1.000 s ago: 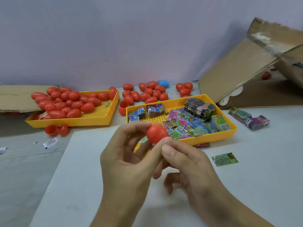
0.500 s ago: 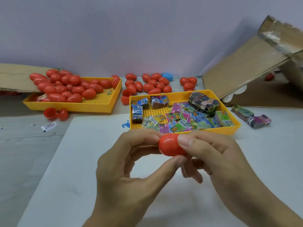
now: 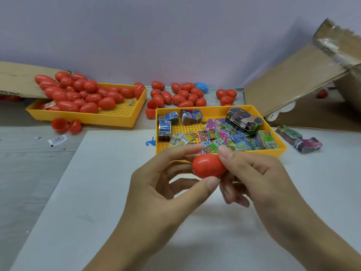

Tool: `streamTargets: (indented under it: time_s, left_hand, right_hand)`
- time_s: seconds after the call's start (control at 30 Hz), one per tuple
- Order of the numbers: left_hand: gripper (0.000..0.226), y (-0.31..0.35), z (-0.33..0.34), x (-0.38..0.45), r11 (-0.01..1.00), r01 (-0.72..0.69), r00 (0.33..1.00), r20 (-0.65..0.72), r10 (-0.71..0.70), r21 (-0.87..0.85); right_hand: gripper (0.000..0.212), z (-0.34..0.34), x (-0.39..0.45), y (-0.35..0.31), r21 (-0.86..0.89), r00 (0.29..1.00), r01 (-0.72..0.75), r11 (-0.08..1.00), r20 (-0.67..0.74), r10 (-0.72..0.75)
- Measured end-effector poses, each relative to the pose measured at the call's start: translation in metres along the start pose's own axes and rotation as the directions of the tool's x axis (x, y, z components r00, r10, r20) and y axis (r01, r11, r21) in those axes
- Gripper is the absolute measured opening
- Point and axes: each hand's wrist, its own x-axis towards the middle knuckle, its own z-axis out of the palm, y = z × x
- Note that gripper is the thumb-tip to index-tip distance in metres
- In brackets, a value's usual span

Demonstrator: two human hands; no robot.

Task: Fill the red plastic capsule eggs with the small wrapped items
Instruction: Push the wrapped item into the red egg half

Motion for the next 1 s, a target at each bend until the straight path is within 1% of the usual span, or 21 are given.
streamTargets:
  time_s: [0.07,0.1,0.13,0.2,0.23,0.27,0.4,0.47,0.57,0.67,0.77,0.87,0.9,1.0]
  left_hand:
    - [0.031,0.001,0.001,0.002,0.993,0.114,0.993,-0.031,-0.115,-0.039]
    - [0.034,0.001,0.001,0.003,0.979,0.188,0.981,-0.031,-0.191,-0.083]
    - [0.044,0.001,0.002,0.004,0.955,0.268,0.962,-0.022,-0.273,-0.126]
    - [0.055,0.000,0.003,0.006,0.908,0.380,0.922,-0.003,-0.386,-0.175]
    - [0.056,-0.001,0.003,0.006,0.900,0.392,0.917,-0.005,-0.400,-0.190]
    - [0.054,-0.002,0.002,0.006,0.902,0.382,0.919,-0.016,-0.393,-0.202]
    - [0.036,-0.008,-0.002,0.007,0.935,0.299,0.945,-0.081,-0.318,-0.191]
    - [0.029,-0.009,-0.004,0.007,0.953,0.256,0.959,-0.080,-0.271,-0.160]
    - [0.034,-0.009,-0.005,0.007,0.960,0.225,0.971,-0.047,-0.235,-0.166]
    - [0.039,-0.011,-0.005,0.006,0.962,0.213,0.976,-0.012,-0.218,-0.170]
    - [0.038,-0.009,-0.003,0.006,0.957,0.206,0.978,0.010,-0.209,-0.204]
    - [0.028,-0.007,-0.002,0.009,0.934,0.257,0.962,-0.021,-0.271,-0.249]
    - [0.030,-0.006,-0.002,0.010,0.923,0.288,0.952,-0.027,-0.305,-0.257]
    - [0.054,-0.002,-0.001,0.012,0.886,0.397,0.911,-0.018,-0.413,-0.241]
  right_hand:
    - [0.046,-0.001,0.001,0.003,-0.013,1.000,0.001,1.000,-0.003,-0.001]
    - [0.045,-0.001,0.001,0.004,-0.023,1.000,0.003,1.000,0.000,-0.003]
    - [0.041,-0.001,0.000,0.005,-0.034,1.000,0.006,0.999,0.006,-0.006]
    - [0.026,0.000,-0.001,0.005,-0.042,1.000,0.018,0.999,0.014,-0.018]
    - [0.017,0.000,-0.001,0.005,-0.036,1.000,0.020,0.999,0.019,-0.020]
    - [0.013,0.001,-0.001,0.005,-0.026,1.000,0.019,0.999,0.022,-0.018]
    - [0.027,-0.001,-0.001,0.006,0.023,1.000,0.010,1.000,0.019,-0.010]
    - [0.028,-0.001,0.000,0.005,0.055,1.000,-0.014,0.998,0.007,0.014]
    - [0.023,-0.002,0.002,0.003,0.126,0.997,-0.068,0.990,-0.034,0.073]
    - [0.033,-0.002,0.003,0.001,0.112,0.994,-0.093,0.989,-0.048,0.099]
    - [0.022,-0.004,0.001,0.001,0.111,0.997,-0.056,0.992,-0.050,0.061]
    - [0.018,-0.005,0.000,0.001,0.092,0.999,-0.015,0.996,-0.042,0.019]
    - [0.019,-0.005,-0.001,0.001,0.083,0.999,-0.005,0.997,-0.034,0.008]
    - [0.025,-0.005,-0.001,0.002,0.027,1.000,0.022,0.999,-0.008,-0.022]
